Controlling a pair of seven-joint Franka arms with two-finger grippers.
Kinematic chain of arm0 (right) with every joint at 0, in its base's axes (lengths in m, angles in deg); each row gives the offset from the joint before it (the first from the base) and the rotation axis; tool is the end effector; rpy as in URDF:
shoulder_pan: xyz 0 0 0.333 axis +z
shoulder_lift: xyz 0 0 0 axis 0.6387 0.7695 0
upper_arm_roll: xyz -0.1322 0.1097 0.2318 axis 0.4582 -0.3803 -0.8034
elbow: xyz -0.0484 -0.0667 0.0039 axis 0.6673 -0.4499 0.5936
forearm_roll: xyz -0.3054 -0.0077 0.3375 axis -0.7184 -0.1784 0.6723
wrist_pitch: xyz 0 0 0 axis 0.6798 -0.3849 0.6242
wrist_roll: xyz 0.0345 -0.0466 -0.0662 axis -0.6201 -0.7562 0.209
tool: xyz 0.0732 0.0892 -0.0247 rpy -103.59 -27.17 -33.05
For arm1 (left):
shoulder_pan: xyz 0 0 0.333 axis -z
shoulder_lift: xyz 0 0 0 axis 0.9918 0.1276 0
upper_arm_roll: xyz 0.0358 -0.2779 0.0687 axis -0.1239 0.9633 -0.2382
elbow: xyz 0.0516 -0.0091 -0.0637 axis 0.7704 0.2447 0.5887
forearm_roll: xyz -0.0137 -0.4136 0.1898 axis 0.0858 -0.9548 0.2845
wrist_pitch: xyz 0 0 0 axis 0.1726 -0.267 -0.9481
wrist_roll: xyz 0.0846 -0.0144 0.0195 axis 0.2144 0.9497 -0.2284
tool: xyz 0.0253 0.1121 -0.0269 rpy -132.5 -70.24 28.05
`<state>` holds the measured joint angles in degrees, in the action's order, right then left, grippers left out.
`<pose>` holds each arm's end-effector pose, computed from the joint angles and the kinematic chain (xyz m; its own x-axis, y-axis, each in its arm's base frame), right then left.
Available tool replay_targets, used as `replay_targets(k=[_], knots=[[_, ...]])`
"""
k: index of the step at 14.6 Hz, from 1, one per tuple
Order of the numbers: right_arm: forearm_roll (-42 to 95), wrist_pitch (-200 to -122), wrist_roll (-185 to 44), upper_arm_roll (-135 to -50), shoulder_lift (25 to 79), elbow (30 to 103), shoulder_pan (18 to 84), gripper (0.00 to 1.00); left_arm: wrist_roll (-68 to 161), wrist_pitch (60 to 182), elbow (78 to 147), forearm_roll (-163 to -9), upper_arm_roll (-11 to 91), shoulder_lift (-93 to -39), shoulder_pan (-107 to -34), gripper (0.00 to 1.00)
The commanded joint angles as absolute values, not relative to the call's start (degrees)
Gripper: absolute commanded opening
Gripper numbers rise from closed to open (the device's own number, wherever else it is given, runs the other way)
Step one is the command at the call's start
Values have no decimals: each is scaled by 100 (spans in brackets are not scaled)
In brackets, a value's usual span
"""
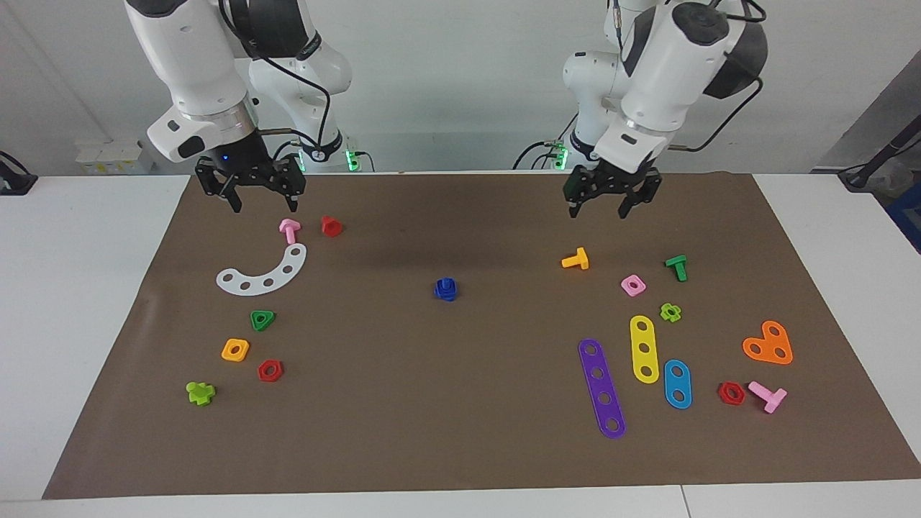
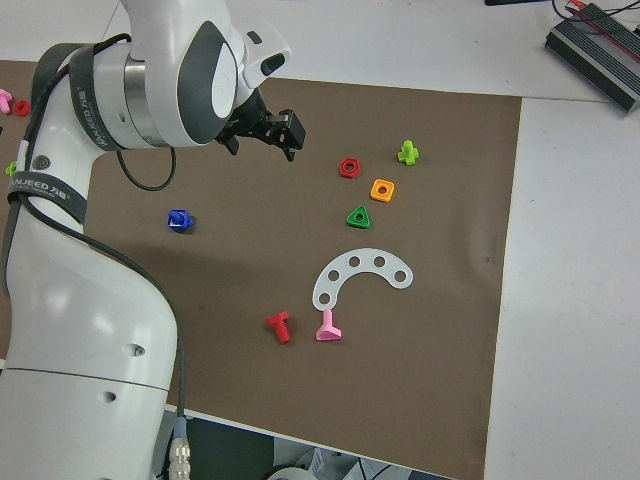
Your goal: Unscrew and place screws in storage area
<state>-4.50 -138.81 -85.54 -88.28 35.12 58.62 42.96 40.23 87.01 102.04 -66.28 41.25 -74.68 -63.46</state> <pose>0.6142 0.0657 0.5587 0.9996 -0.0211 0.0183 -0.0212 -0.9998 0.0044 0.5874 -0.2605 0.5115 0.9994 -0.0001 0.0345 -0.0043 -0.9927 0.1203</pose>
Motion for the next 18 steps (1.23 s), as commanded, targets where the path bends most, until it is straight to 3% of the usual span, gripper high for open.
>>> replay_targets(k=[1,9,18], knots=[[-418,-13959,-8626,-8867,3382,6021,4224,100,3244,9603,10235,-6722,4021,-6834,-5632,99],[-418,-13958,-8626,-8867,3382,6021,4224,100,2697,11452,10253,-6521,3977,-5462,-4497,98],[-418,-13950,-8626,-8867,3374,6021,4224,100,2688,11733,10340,-6071,3977,-5038,-4206,89]])
